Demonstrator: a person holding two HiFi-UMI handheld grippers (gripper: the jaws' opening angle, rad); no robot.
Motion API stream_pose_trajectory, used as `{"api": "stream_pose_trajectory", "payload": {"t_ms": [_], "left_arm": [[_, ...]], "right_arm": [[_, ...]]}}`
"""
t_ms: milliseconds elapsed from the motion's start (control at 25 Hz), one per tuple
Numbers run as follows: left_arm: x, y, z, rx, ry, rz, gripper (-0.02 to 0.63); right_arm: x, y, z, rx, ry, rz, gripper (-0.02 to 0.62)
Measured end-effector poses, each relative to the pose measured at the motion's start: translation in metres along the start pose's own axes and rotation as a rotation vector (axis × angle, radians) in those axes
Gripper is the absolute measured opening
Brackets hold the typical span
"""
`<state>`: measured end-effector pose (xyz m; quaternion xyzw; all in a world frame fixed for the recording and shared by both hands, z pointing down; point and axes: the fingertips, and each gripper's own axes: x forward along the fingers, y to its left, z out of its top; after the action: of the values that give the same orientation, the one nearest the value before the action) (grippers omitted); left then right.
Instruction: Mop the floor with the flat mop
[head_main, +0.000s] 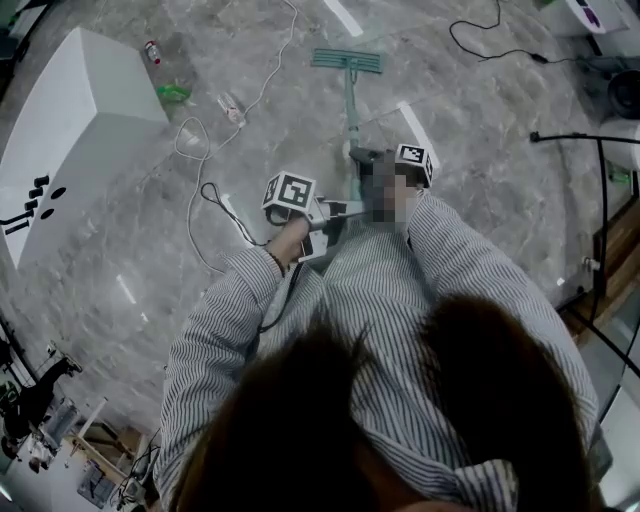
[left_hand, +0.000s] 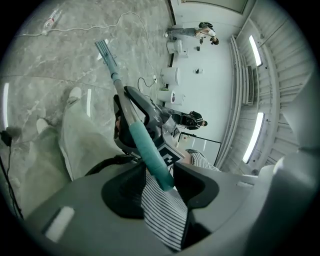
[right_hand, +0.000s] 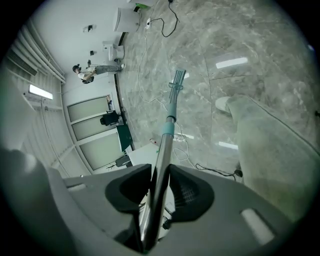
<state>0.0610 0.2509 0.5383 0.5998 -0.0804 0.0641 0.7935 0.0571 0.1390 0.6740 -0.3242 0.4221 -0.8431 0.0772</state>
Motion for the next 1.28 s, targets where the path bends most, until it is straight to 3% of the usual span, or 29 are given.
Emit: {"api": "stream_pose_trajectory", "payload": {"t_ms": [120,360,560,720,1280], "left_arm": [[0.003,0.0,-0.017,-0.018,0.007,-0.028,0.172],[0.002,0.0,-0.014,-0.06,-0.05,-0.093,0.172],[0.003,-0.004,-0.012,-0.054,-0.083,-0.108,0.173],[0.003,-0.006,-0.012,-0.043,-0.088,-0.1,0.178],[0.014,-0.002,-0.015,-0.052,-0.079,-0.078,0.175]], "right_arm": [[-0.009,-0.011,-0.013,0.008,0.032,-0.012,0.115],[-0.007,-0.01,-0.014,0.073,0.024,0.031,0.115],[-0.008,-0.006,-0.013,0.054,0.052,0.065,0.117],[-0.009,-0.005,-0.014,0.056,0.047,0.09,0.12],[-0.017,-0.005,-0.017,0.062,0.046,0.06,0.118]]}}
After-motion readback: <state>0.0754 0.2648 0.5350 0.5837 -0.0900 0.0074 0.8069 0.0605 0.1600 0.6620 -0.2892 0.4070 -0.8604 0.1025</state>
